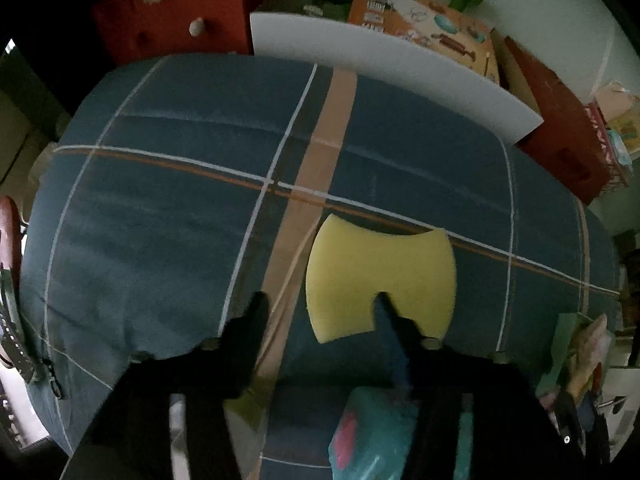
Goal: Organize soft objects
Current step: 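Grasp the yellow sponge with the left gripper while the right gripper holds the gold pouch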
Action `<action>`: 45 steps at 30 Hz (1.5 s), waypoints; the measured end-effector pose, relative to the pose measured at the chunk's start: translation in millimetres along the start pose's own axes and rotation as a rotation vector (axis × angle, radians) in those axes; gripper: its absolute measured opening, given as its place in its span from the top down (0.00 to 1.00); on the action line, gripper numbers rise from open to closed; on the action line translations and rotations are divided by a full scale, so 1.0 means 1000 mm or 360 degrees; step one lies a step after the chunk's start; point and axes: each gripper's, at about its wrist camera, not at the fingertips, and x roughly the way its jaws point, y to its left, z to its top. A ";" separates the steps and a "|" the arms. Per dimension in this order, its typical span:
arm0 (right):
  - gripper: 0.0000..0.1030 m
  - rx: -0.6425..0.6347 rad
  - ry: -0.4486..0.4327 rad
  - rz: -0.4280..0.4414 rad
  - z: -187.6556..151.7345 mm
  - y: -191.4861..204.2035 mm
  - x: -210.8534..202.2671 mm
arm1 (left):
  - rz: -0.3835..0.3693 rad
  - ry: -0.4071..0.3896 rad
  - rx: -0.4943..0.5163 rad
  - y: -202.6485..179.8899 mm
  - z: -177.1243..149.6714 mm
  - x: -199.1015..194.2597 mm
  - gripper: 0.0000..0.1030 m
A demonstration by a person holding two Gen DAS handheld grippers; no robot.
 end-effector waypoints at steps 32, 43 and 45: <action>0.49 0.0006 -0.0033 0.0017 0.001 0.003 -0.009 | -0.0294 -0.0206 -0.0147 0.028 -0.030 -0.033 0.98; 0.49 0.0014 -0.0064 0.0019 0.004 -0.001 -0.020 | -0.0373 -0.0393 -0.0084 0.016 -0.043 -0.083 1.00; 0.49 0.0016 -0.0063 0.0020 0.004 -0.002 -0.020 | -0.0333 -0.0370 -0.0080 0.012 -0.037 -0.077 1.00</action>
